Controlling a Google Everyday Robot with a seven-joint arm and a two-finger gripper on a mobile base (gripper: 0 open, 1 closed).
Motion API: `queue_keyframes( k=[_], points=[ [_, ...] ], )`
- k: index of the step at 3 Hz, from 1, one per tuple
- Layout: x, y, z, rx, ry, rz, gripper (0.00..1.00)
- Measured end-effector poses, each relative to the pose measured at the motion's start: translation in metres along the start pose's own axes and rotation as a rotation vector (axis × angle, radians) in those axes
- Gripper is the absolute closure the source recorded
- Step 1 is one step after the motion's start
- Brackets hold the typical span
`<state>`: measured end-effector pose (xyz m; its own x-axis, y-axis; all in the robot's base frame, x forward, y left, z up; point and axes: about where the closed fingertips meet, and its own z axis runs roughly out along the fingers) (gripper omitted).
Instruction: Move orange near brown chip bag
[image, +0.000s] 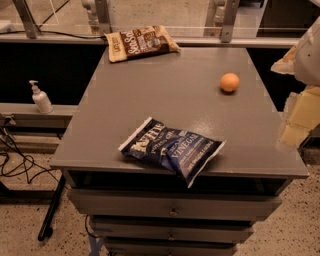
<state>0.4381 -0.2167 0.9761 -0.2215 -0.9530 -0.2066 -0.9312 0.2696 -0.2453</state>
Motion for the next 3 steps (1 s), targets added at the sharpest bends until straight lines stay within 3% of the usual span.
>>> queue_keyframes(
  k=[2,3],
  points=[
    [-0.002,-0.004,0.003,0.008,-0.024,0.009,0.00],
    [-0.005,-0.015,0.034,0.009,-0.094,0.011,0.00]
  ],
)
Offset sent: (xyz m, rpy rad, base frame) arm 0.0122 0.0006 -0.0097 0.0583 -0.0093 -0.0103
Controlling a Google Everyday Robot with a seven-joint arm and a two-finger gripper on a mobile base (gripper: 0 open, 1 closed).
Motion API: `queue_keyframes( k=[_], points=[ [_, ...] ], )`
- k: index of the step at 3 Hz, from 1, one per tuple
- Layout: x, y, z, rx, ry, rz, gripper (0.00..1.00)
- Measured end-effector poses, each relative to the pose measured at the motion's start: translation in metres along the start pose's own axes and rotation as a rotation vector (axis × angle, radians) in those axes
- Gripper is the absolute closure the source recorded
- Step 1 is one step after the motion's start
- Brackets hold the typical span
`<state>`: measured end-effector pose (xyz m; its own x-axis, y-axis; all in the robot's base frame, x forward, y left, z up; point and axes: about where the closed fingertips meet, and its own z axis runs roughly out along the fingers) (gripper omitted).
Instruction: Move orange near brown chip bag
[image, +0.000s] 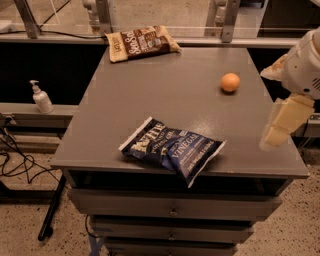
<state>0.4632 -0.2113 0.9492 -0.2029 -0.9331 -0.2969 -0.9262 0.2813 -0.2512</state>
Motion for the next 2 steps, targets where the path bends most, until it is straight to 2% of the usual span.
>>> queue_keyframes(
  k=[1,2],
  points=[
    [-0.006,-0.037,0.045,0.051,-0.065,0.000,0.00],
    [-0.008,-0.091,0.083,0.125,-0.107,0.032,0.00]
  ],
)
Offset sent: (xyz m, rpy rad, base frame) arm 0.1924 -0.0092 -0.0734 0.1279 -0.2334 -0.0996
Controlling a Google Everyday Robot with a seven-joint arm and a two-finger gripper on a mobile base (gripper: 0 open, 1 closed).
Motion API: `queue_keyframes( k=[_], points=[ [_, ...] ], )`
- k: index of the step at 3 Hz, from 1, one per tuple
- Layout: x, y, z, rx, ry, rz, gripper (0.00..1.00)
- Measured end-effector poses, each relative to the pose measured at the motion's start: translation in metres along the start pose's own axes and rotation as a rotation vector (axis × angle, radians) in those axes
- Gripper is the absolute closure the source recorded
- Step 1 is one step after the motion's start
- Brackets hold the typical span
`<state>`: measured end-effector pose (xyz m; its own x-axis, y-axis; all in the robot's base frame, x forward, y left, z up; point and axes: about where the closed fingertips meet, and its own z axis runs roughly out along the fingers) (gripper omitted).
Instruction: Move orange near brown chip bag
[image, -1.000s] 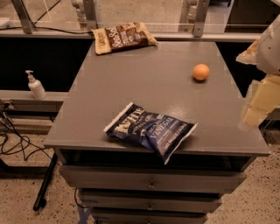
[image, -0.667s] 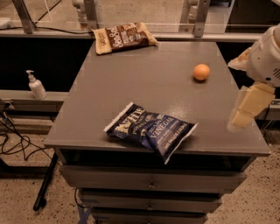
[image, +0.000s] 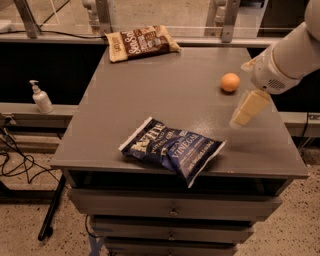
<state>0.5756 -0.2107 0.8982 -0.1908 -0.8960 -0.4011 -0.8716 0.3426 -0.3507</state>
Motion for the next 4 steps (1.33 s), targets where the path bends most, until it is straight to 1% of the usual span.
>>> queue_keyframes(
  k=[1,2,3,4],
  points=[
    [0.006,-0.045,0.036,0.039,-0.019,0.081,0.00],
    [0.013,-0.084,0.064,0.060,-0.048,0.201,0.00],
    [0.014,-0.109,0.082,0.064,-0.086,0.329,0.00],
    [0.011,-0.122,0.098,0.046,-0.127,0.460,0.18]
  ],
)
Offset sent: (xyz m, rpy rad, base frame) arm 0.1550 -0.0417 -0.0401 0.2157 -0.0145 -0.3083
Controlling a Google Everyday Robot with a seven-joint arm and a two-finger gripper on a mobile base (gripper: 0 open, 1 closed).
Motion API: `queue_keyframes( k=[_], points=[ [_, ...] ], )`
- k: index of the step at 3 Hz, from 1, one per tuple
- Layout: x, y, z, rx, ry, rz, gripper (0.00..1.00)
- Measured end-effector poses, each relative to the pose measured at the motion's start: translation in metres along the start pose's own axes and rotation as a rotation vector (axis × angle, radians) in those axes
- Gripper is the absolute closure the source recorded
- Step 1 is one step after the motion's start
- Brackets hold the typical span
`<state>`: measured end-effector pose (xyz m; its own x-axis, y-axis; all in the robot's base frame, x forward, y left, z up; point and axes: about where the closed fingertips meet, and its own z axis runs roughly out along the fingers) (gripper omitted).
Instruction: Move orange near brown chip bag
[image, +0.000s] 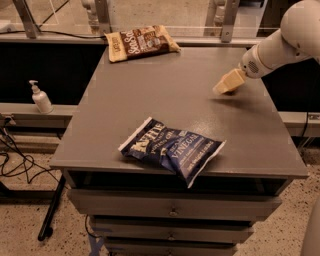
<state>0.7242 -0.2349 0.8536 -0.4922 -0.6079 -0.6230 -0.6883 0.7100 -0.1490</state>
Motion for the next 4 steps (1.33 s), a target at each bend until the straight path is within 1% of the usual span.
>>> queue_keyframes(
  k=[1,2,3,4],
  points=[
    [-0.002,-0.004,0.010,-0.018,-0.019,0.085,0.41],
    [-0.016,-0.002,0.014,-0.046,-0.065,0.117,0.65],
    [-0.055,0.010,0.019,-0.085,-0.148,0.113,0.88],
    [-0.102,0.021,0.018,-0.109,-0.222,0.088,1.00]
  ],
)
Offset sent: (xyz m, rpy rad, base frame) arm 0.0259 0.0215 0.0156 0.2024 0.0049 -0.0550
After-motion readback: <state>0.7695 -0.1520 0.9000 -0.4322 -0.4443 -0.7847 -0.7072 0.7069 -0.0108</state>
